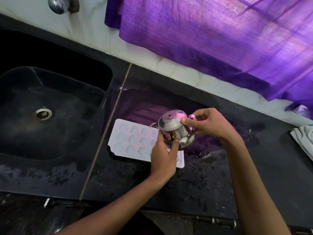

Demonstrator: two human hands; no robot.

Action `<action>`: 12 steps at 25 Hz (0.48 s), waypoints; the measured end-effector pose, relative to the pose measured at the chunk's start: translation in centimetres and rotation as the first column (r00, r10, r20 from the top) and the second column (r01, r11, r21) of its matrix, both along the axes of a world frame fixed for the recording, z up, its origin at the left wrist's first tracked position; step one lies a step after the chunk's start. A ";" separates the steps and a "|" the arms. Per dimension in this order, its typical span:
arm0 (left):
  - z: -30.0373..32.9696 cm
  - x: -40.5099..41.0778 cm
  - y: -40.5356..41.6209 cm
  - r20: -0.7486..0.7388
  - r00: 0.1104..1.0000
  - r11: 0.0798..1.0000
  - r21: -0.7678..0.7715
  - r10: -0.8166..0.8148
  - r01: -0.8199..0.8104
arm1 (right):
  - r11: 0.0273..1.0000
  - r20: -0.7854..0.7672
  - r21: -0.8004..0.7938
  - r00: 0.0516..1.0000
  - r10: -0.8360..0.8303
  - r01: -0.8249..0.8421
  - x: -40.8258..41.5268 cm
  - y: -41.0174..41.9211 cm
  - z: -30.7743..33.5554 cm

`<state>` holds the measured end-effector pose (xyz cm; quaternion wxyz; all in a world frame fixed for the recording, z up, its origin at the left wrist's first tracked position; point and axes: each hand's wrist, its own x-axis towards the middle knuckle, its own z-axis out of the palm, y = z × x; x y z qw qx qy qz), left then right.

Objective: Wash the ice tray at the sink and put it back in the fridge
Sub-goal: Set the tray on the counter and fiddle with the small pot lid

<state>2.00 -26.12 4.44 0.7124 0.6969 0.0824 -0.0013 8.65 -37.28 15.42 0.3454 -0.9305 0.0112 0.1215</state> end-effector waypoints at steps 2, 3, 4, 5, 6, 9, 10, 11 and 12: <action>-0.1 0.0 -0.1 0.000 1.000 1.000 0.007 0.007 -0.007 | 1.000 0.000 0.009 1.000 -0.001 0.001 0.0 0.0 0.0; 0.0 0.0 -0.1 0.000 1.000 1.000 0.011 0.010 -0.010 | 1.000 0.000 0.015 1.000 -0.003 0.003 0.1 0.0 -0.1; 0.0 0.0 -0.1 0.001 1.000 1.000 0.015 0.012 -0.012 | 1.000 -0.001 0.022 1.000 -0.003 0.003 0.1 0.0 -0.1; 0.1 0.0 -0.1 0.003 1.000 1.000 0.014 0.012 -0.012 | 1.000 -0.001 0.030 1.000 -0.004 0.004 0.1 0.0 -0.1; 0.1 0.0 -0.2 0.006 1.000 1.000 0.012 0.012 -0.012 | 0.999 -0.002 0.037 1.000 -0.004 0.005 0.1 0.0 -0.1; 0.1 0.1 -0.1 0.016 1.000 1.000 0.013 0.018 -0.019 | 0.999 0.001 0.042 1.000 -0.004 0.004 0.0 0.0 0.0; 0.1 0.1 -0.1 0.019 1.000 1.000 0.010 0.019 -0.019 | 0.999 0.005 0.037 1.000 -0.002 0.002 0.0 0.0 0.0; 0.0 0.2 -0.1 0.019 1.000 1.000 0.003 0.015 -0.015 | 1.000 0.009 0.030 1.000 0.001 -0.002 0.0 0.0 0.1; 0.0 0.2 -0.1 0.018 1.000 1.000 -0.004 0.010 -0.010 | 1.000 0.012 0.026 1.000 0.005 -0.005 0.0 0.0 0.1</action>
